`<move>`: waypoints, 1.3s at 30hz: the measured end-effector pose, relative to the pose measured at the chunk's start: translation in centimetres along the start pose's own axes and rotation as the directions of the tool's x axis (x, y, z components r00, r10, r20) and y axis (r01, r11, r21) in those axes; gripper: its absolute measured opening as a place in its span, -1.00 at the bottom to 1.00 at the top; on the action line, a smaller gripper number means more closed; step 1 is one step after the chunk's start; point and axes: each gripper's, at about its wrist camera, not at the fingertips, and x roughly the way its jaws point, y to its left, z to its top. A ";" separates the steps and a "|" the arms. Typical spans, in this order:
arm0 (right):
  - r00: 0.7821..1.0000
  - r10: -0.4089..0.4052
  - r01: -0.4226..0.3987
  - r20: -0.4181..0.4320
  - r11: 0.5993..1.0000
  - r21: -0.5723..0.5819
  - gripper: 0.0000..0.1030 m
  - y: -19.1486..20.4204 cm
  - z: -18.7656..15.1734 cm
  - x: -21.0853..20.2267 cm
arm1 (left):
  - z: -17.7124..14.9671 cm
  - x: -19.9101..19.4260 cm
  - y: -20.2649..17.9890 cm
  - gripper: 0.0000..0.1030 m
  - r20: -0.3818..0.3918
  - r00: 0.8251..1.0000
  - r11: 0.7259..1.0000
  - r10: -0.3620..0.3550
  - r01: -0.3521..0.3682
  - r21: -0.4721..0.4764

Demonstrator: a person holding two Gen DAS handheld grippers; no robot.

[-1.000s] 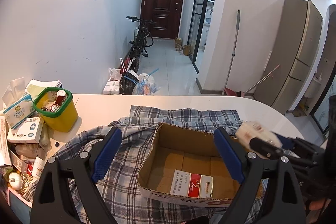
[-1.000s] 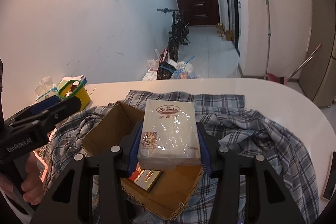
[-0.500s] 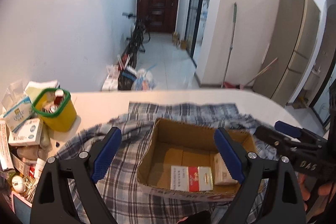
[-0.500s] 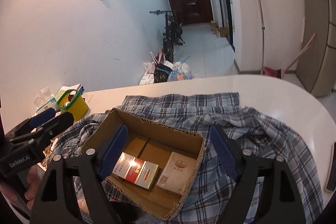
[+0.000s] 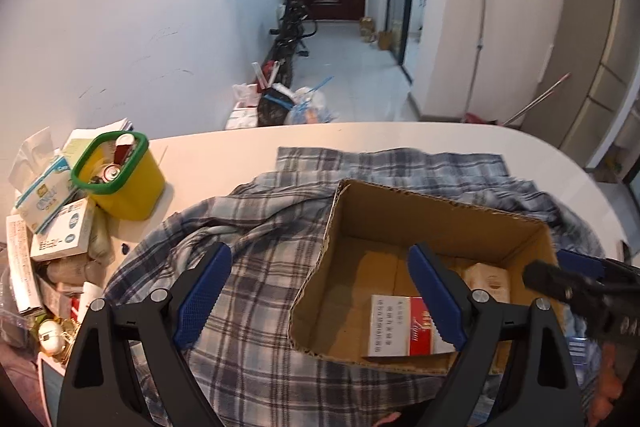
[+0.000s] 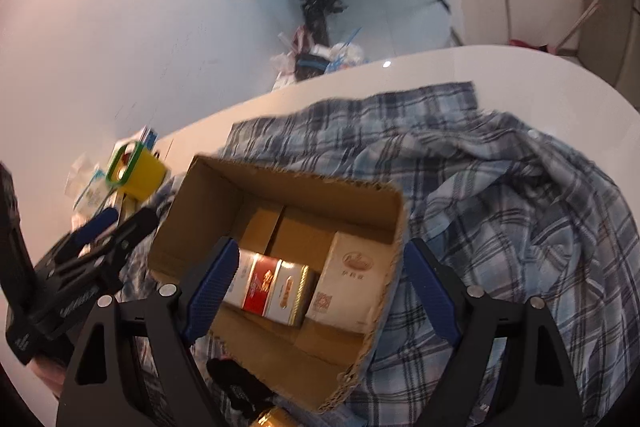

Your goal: Organize objects

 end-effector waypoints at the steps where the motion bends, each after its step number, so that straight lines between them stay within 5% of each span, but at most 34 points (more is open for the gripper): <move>1: 1.000 -0.012 0.012 0.005 1.000 -0.015 0.63 0.3 -0.1 0.1 | -0.1 0.2 0.0 0.78 -0.012 1.000 1.000 -0.003 0.003 -0.003; 5: 1.000 -0.027 0.027 0.017 0.999 -0.028 0.63 0.6 -0.3 0.2 | -0.4 2.3 0.4 0.78 -0.130 0.986 0.994 -0.101 0.095 -0.050; 9: 0.999 -0.012 0.012 0.048 1.000 0.009 0.63 0.0 -0.2 0.3 | -1.1 4.1 -0.1 0.77 -0.237 0.947 0.976 -0.215 0.198 -0.096; 15: 0.974 -0.166 0.190 0.151 0.970 -0.154 0.63 1.0 0.2 1.3 | -2.0 3.9 -2.2 0.66 -0.312 0.908 0.958 -0.280 0.283 -0.034; 17: 0.973 -0.169 0.192 0.158 0.971 -0.141 0.63 0.7 0.4 1.1 | -2.3 3.6 -3.0 0.66 -0.317 0.911 0.960 -0.264 0.281 0.007; 23: 0.972 -0.141 0.164 0.187 0.980 -0.111 0.63 0.4 0.7 -1.1 | -1.7 2.1 -2.2 0.66 -0.216 0.960 0.983 -0.178 0.182 -0.001; 28: 0.926 -0.195 0.258 0.323 0.952 -0.164 0.63 2.0 0.4 -4.6 | -0.5 -1.7 -0.7 0.66 -0.067 0.975 0.977 -0.212 0.209 -0.042; 34: 0.867 -0.185 0.305 0.463 0.932 -0.198 0.72 4.1 -0.5 -9.3 | 0.4 -6.6 0.3 0.66 0.121 0.974 0.977 -0.194 0.202 -0.064; 36: 0.823 -0.182 0.317 0.538 0.933 -0.168 0.94 4.5 -1.1 -11.1 | 0.4 -7.9 0.7 0.66 0.171 0.970 0.981 -0.171 0.184 -0.068; 39: 0.739 -0.159 0.314 0.655 0.941 -0.126 1.00 4.9 -2.4 -14.1 | 0.3 -10.3 0.8 0.66 0.261 0.955 0.986 -0.138 0.159 -0.058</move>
